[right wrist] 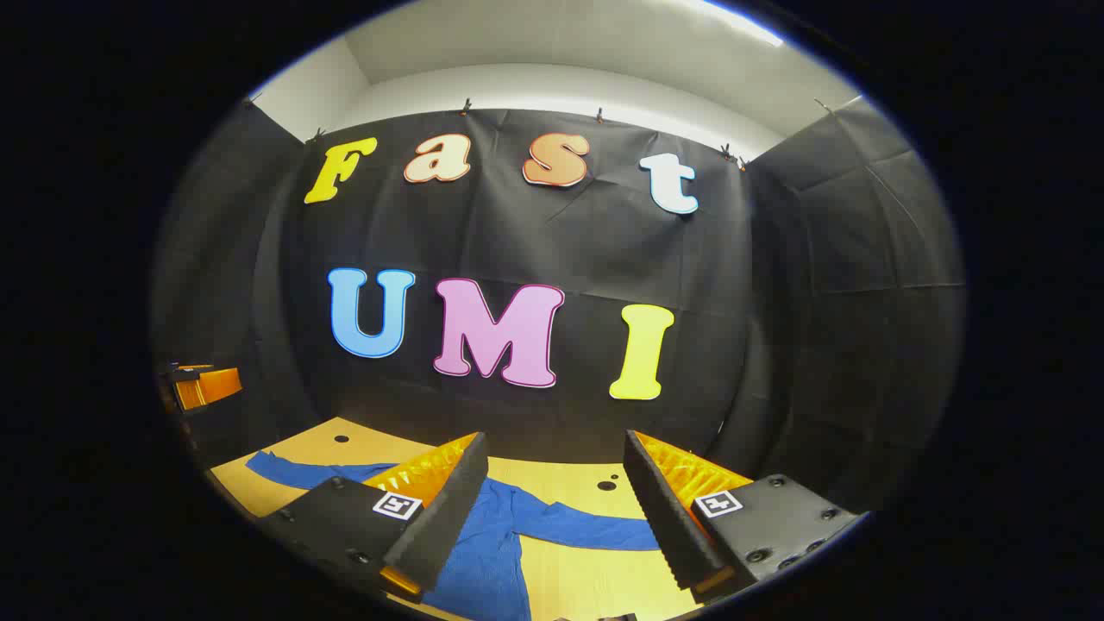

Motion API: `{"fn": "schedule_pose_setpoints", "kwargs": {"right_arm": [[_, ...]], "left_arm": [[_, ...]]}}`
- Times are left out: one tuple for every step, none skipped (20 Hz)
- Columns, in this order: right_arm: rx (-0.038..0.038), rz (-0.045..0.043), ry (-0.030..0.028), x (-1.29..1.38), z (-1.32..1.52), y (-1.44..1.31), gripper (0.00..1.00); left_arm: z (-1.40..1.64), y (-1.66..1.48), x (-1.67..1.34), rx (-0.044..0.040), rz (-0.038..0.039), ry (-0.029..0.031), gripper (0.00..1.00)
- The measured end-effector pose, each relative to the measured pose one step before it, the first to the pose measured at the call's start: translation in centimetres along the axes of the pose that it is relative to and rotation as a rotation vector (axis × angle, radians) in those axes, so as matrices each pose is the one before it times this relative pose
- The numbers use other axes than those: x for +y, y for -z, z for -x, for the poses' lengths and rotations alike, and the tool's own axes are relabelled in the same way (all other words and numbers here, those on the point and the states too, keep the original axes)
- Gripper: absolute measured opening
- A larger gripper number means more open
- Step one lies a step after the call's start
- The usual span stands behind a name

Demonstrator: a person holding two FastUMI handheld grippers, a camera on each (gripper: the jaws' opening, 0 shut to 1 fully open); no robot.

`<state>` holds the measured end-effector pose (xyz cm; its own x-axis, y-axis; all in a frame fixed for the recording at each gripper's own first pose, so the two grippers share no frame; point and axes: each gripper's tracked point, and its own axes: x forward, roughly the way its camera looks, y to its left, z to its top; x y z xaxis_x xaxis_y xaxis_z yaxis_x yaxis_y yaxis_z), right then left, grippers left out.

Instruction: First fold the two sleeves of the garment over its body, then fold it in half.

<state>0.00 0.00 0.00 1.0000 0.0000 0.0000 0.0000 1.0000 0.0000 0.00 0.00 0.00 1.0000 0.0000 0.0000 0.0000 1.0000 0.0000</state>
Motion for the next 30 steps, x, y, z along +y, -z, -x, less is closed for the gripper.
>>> {"fn": "schedule_pose_setpoints", "kwargs": {"right_arm": [[-0.00488,0.00292,0.00627,-0.103,-0.091,-0.256,0.94],[-0.00573,0.0044,0.00369,-0.016,-0.001,-0.198,0.99],[-0.00389,0.00281,0.00196,0.039,-0.091,-0.239,0.99],[-0.00504,0.001,-0.00058,0.105,-0.031,-0.261,0.94],[-0.00393,0.00012,-0.00198,0.01,-0.046,-0.231,0.95],[-0.00237,-0.00062,-0.00029,-0.088,-0.061,-0.174,0.95],[-0.00429,-0.00099,0.00464,-0.222,-0.168,-0.343,0.95],[-0.00265,-0.00256,0.00643,-0.379,-0.299,-0.271,0.95],[-0.00161,-0.00563,0.00174,-0.219,-0.296,-0.424,0.94],[-0.00405,-0.00545,0.00255,-0.2,-0.215,-0.459,0.94],[-0.00781,-0.00209,0.00594,-0.271,-0.199,-0.531,0.95],[-0.01785,0.00578,0.00774,-0.373,-0.275,-0.599,0.95],[-0.015,0.01216,0.01087,-0.428,-0.354,-0.466,0.94],[-0.006,0.00633,0.00535,-0.15,-0.129,-0.148,0.99],[-0.00264,-0.00208,0.00174,0.03,-0.003,-0.12,0.99],[0.00092,-0.00617,-0.00174,0.06,0.084,0.091,0.95],[0.00653,-0.00426,-0.00159,0.061,0.065,0.293,0.94],[0.00651,-0.00058,-0.00269,0.039,0.111,0.284,0.98],[0.00509,0.00137,-0.00212,0.04,0.038,0.237,0.94],[0.00192,0.00092,-0.00378,0.122,0.125,0.118,0.94],[0.00246,0.0,-0.00386,0.188,0.077,0.058,0.94],[0.00271,-0.00144,-0.00678,0.205,0.063,0.057,0.94],[0.0029,-0.00073,-0.0067,0.259,0.104,0.197,0.94],[-0.00139,0.00089,-0.00549,0.168,0.112,-0.029,0.94],[-0.00025,0.00152,-0.00228,0.057,-0.037,-0.033,0.95],[0.00139,-0.00142,-0.005,0.179,0.088,0.054,0.95],[-0.00017,-0.00292,-0.00681,0.275,0.06,-0.075,0.95],[0.00001,-0.00215,-0.00379,0.134,0.03,0.0,0.95],[0.0016,0.00074,-0.00327,0.024,0.023,0.124,0.95],[0.00228,0.00176,-0.00185,0.005,0.002,0.108,0.95]], "left_arm": [[-0.263,0.164,-0.312,-0.00499,-0.00514,0.00531,0.8],[-0.163,-0.196,-0.314,-0.00629,-0.00125,0.00916,0.8],[-0.158,-0.14,-0.238,-0.00623,-0.00051,0.00748,0.8],[-0.157,-0.147,-0.11,-0.00041,-0.00156,0.00439,0.8],[-0.14,0.161,-0.222,-0.0033,-0.00178,0.00539,0.8],[-0.034,-0.214,-0.129,-0.00164,-0.00069,0.00429,0.8],[0.026,0.021,-0.193,-0.00357,0.00012,0.00574,0.8],[0.108,-0.092,-0.095,-0.00238,0.0017,0.00216,0.81],[0.01,0.112,0.037,0.00003,0.00121,-0.00041,0.81],[-0.052,0.059,0.084,0.0045,0.00133,-0.00141,0.8],[0.078,0.418,0.011,0.01245,-0.00241,-0.00156,0.82],[-0.004,0.277,0.179,0.00802,-0.00239,-0.00702,0.81],[-0.017,-0.089,0.026,-0.00043,0.002,-0.00109,0.8],[-0.004,-0.049,-0.129,-0.00208,0.00248,0.00183,0.8],[0.064,-0.077,-0.07,-0.00129,0.00026,0.00188,0.8],[0.165,-0.009,-0.016,-0.00525,-0.00562,0.00029,0.8],[0.088,-0.212,0.047,-0.00394,-0.00893,-0.00153,0.8],[0.054,-0.01,-0.021,-0.00415,-0.00825,-0.00326,0.81],[-0.015,-0.171,-0.022,-0.0024,-0.00416,-0.00103,0.81],[0.077,0.099,-0.169,-0.00174,-0.00054,0.00124,0.82],[0.17,-0.096,-0.168,-0.00134,0.00019,0.00161,0.82],[0.043,0.039,-0.08,-0.0006,-0.00167,-0.00143,0.81],[0.074,-0.027,-0.142,-0.00079,-0.00252,-0.00081,0.81],[-0.038,0.002,-0.115,-0.00137,-0.0032,0.00246,0.81],[0.112,-0.1,-0.188,-0.00278,-0.00502,0.00237,0.81],[0.022,0.003,-0.113,-0.00306,-0.00601,0.00087,0.8],[-0.007,-0.229,-0.005,-0.00365,-0.00539,-0.00191,0.81],[0.157,-0.123,0.003,-0.00309,-0.0036,-0.00294,0.82],[0.035,-0.129,-0.054,-0.00123,-0.0008,-0.0024,0.82],[0.015,0.088,-0.073,0.00001,-0.00023,-0.00224,0.82]]}}
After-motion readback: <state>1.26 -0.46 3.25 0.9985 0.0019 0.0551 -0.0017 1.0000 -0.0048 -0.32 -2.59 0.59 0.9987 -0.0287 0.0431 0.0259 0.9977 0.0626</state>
